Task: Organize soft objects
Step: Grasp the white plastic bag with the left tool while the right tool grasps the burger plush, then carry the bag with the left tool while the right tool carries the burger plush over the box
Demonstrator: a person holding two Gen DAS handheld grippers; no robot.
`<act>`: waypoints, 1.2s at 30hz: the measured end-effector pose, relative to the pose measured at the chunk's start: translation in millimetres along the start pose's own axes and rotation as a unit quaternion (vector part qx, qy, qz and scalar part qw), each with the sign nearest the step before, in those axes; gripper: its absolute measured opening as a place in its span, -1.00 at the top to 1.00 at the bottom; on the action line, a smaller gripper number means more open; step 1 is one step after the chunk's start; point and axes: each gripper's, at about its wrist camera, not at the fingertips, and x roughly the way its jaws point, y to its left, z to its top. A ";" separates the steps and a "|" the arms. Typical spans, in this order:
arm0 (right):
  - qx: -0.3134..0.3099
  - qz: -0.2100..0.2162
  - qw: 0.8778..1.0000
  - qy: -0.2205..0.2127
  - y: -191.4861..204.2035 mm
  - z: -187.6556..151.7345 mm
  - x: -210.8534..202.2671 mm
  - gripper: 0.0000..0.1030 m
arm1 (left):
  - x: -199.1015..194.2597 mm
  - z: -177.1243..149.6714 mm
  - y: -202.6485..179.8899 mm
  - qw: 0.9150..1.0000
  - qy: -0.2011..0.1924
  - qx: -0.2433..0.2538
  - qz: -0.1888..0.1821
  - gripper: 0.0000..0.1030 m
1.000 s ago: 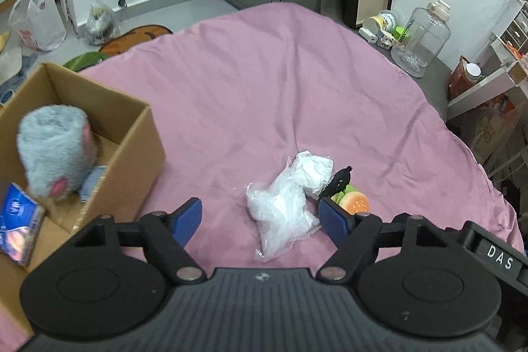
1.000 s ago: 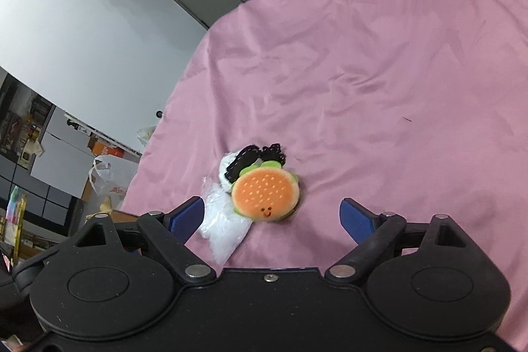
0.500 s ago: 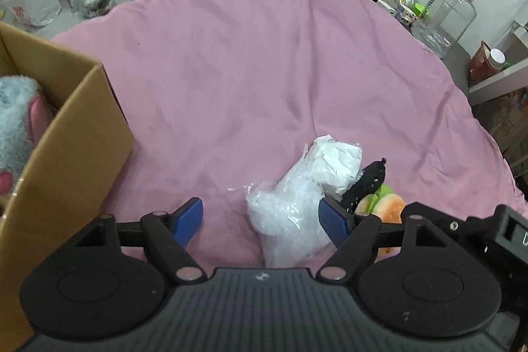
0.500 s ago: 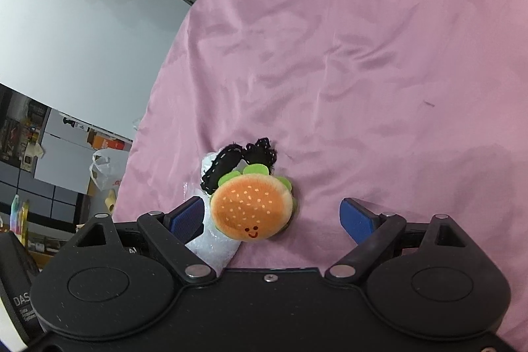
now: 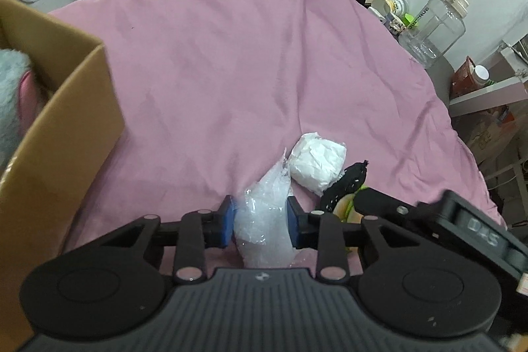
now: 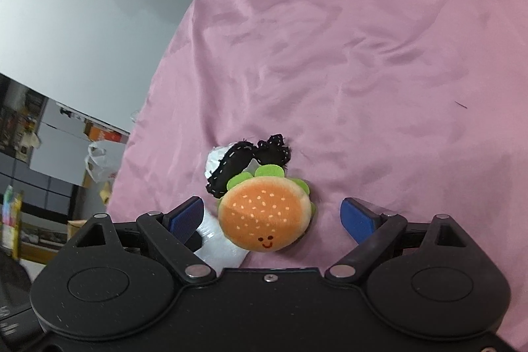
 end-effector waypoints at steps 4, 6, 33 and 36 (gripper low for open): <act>-0.033 -0.023 0.999 -0.002 8.8 -5.1 0.2 -0.49 | -13.1 -1.4 5.9 1.000 -0.006 -0.004 0.005 0.40; -0.041 -0.026 0.999 0.000 10.2 -7.6 -1.6 -0.11 | -19.9 -1.8 7.8 1.000 -0.008 -0.004 0.005 0.40; -0.099 -0.023 0.993 -0.066 59.1 -57.5 -98.7 0.02 | -139.1 -18.8 41.2 0.998 -0.050 0.026 -0.005 0.40; -0.098 -0.012 0.993 -0.069 68.3 -65.8 -104.8 0.02 | -152.7 -19.4 52.0 0.998 -0.055 0.021 -0.002 0.40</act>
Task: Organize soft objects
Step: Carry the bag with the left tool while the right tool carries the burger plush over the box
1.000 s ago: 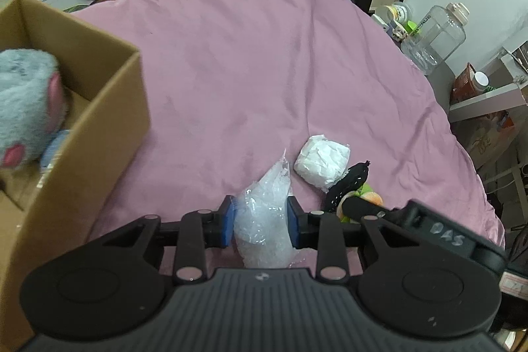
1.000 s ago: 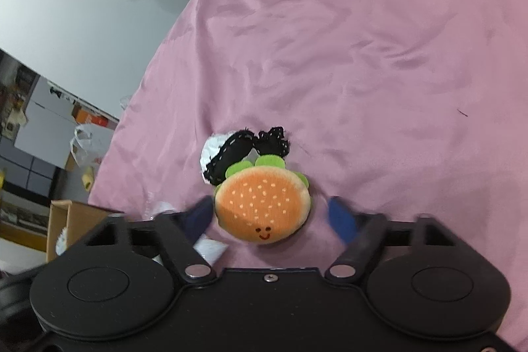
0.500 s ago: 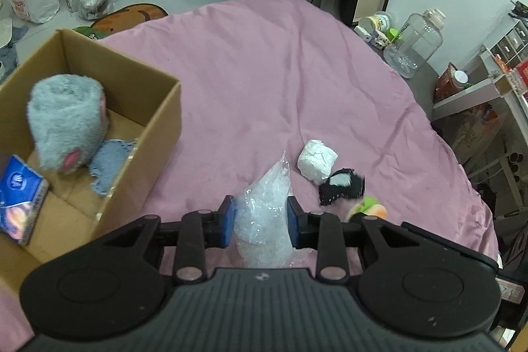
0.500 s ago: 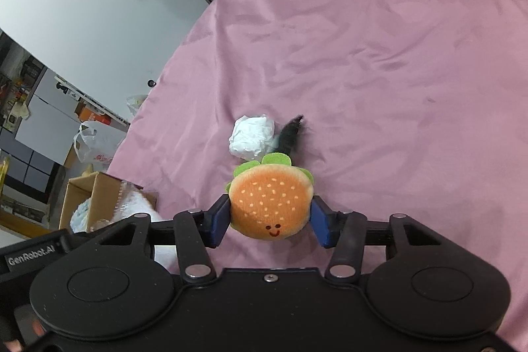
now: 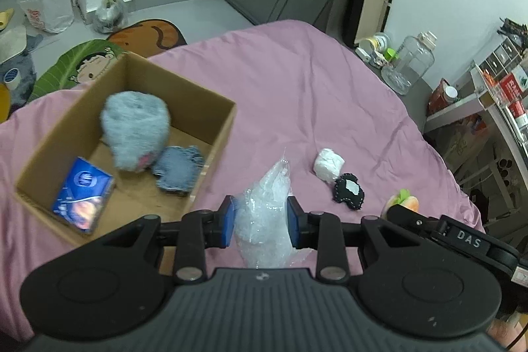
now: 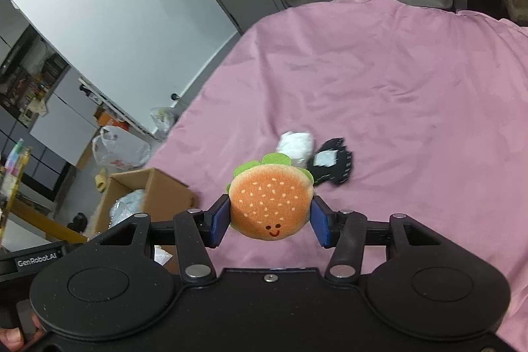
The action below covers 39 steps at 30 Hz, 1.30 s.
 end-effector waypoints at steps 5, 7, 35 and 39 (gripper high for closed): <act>-0.021 0.003 1.000 0.002 24.3 -12.1 -5.0 0.02 | -17.0 1.7 16.9 1.000 -0.009 -0.005 0.005 0.40; -0.030 0.005 1.000 0.004 34.4 -16.0 -6.3 0.02 | -23.9 2.7 24.5 1.000 -0.014 -0.006 0.007 0.40; -0.107 0.020 0.993 0.038 155.0 -50.5 18.1 0.01 | -32.9 14.9 130.8 0.997 -0.034 -0.074 0.010 0.40; -0.117 0.010 0.992 0.042 168.0 -52.1 24.2 0.01 | -21.4 14.0 139.0 0.996 -0.024 -0.087 -0.002 0.40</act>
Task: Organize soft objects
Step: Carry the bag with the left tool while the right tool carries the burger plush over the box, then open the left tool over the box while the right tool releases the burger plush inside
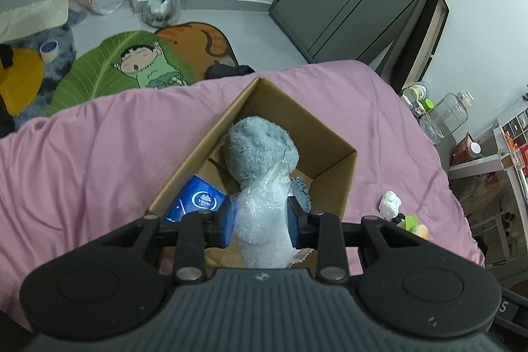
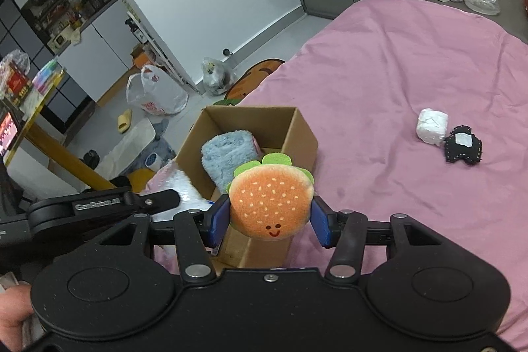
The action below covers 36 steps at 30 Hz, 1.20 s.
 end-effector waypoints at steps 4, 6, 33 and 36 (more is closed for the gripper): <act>0.001 -0.012 1.000 0.004 7.8 1.4 6.9 0.01 | 13.0 -1.2 4.5 1.000 0.013 -0.008 -0.015 0.39; 0.001 -0.018 1.000 0.007 11.7 2.0 10.9 0.01 | 19.6 -2.9 6.2 1.000 0.022 -0.009 -0.018 0.39; -0.010 -0.080 0.996 0.034 55.7 2.5 44.6 -0.49 | 18.5 18.5 48.9 0.997 0.057 -0.009 -0.060 0.09; -0.009 -0.084 0.996 0.032 53.1 2.0 40.3 -0.49 | 16.2 18.9 48.5 0.997 0.058 -0.005 -0.059 -0.10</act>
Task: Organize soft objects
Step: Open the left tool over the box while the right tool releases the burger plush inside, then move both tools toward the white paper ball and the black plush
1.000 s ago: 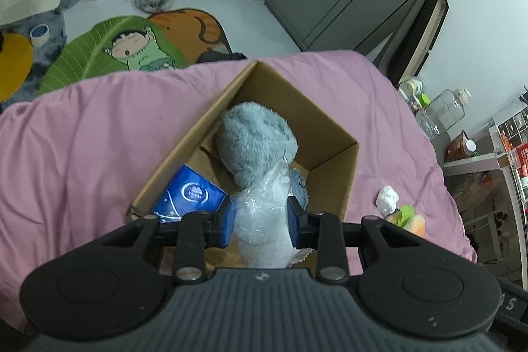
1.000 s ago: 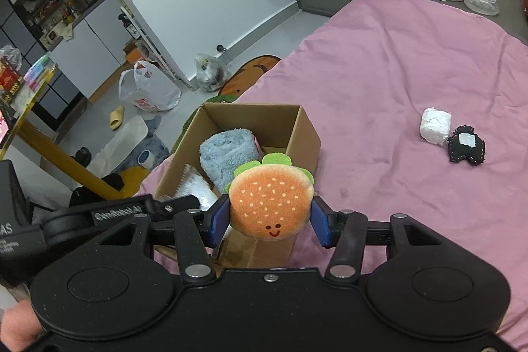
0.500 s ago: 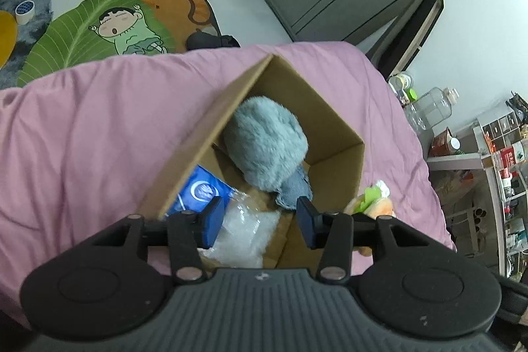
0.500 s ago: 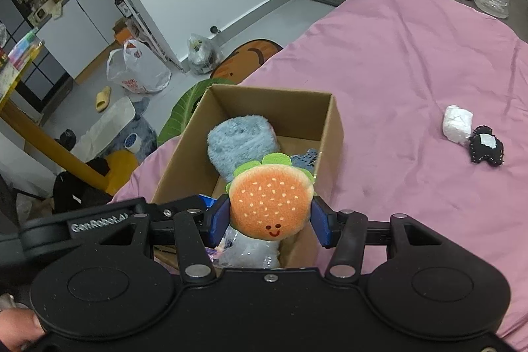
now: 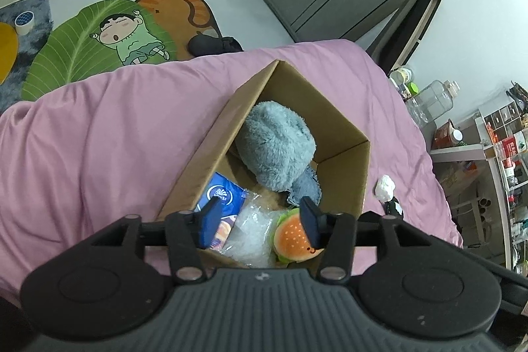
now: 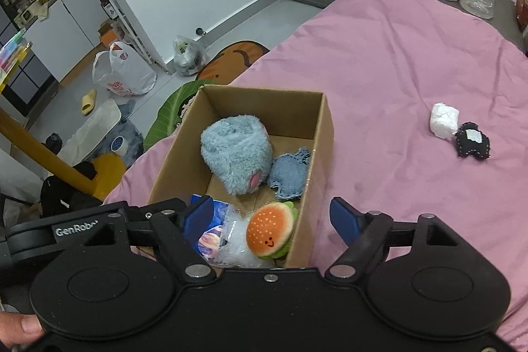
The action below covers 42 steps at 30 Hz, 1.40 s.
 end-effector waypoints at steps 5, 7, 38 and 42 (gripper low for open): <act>-0.002 -0.005 1.000 -0.001 -7.3 0.0 -5.8 -0.49 | -5.3 -1.4 -7.1 1.000 -0.005 0.011 0.006 -0.43; -0.002 -0.006 1.000 -0.004 -10.9 0.8 -10.2 -0.49 | -6.6 -1.1 -11.4 1.000 -0.007 0.015 0.009 -0.47; 0.035 0.045 0.996 -0.061 -133.1 29.3 -46.8 -0.80 | 2.2 -13.8 -120.7 0.987 -0.035 0.112 0.108 -1.00; 0.054 0.053 0.995 -0.072 -156.6 23.9 -43.7 -0.81 | 13.8 -18.1 -141.3 0.984 -0.037 0.132 0.111 -1.00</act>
